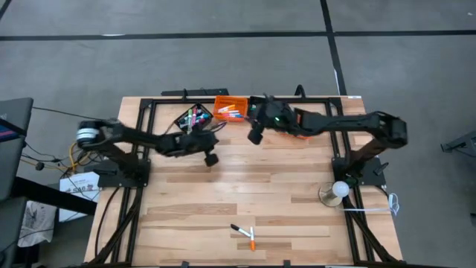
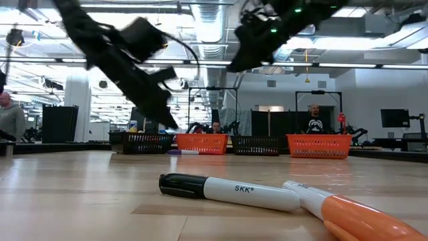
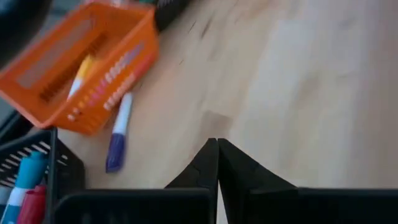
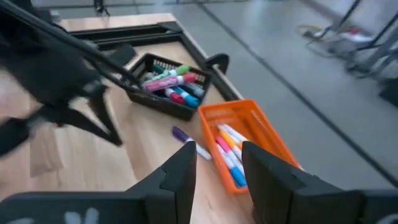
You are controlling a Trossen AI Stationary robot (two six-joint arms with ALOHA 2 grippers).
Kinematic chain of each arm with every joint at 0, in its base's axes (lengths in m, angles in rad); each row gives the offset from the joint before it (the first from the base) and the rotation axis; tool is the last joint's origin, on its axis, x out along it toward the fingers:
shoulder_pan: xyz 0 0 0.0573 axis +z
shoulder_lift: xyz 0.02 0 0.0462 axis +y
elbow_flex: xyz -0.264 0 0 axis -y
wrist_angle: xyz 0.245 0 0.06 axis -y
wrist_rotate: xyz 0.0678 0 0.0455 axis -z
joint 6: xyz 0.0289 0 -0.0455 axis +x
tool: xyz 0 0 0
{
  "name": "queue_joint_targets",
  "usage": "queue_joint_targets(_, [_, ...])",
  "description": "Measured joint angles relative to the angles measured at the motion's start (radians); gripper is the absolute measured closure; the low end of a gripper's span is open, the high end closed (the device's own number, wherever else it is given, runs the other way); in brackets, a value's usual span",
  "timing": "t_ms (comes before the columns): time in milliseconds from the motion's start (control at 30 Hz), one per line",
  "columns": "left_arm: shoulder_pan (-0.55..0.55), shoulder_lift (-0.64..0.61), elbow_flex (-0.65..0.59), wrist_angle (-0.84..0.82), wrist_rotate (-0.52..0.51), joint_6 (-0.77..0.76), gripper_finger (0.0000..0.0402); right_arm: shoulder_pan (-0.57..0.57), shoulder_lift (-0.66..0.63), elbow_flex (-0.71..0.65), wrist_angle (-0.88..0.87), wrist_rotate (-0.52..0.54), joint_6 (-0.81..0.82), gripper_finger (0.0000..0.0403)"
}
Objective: Pick & Place Markers
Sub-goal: Put the small purple highlighter into the left orange bin
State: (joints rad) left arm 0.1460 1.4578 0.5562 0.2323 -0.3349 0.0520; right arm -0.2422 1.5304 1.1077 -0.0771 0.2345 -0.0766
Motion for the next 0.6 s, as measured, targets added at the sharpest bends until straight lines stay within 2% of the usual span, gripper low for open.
queue_joint_targets(167, [0.056,0.19,0.161,-0.101,-0.1,-0.01,0.0397,0.021,-0.118,-0.16,0.065,0.095,-0.004,0.028])
queue_joint_targets(400, [0.112,0.248,0.349,-0.317,-0.136,-0.09,0.0397,0.001,-0.208,-0.246,0.065,0.107,-0.04,0.028])
queue_joint_targets(500, [0.14,0.26,0.4,-0.377,-0.122,-0.109,0.0397,-0.002,-0.22,-0.259,0.059,0.106,-0.052,0.028])
queue_joint_targets(600, [0.159,0.287,0.422,-0.379,-0.034,-0.109,0.0397,-0.002,-0.231,-0.262,0.04,0.106,-0.055,0.028])
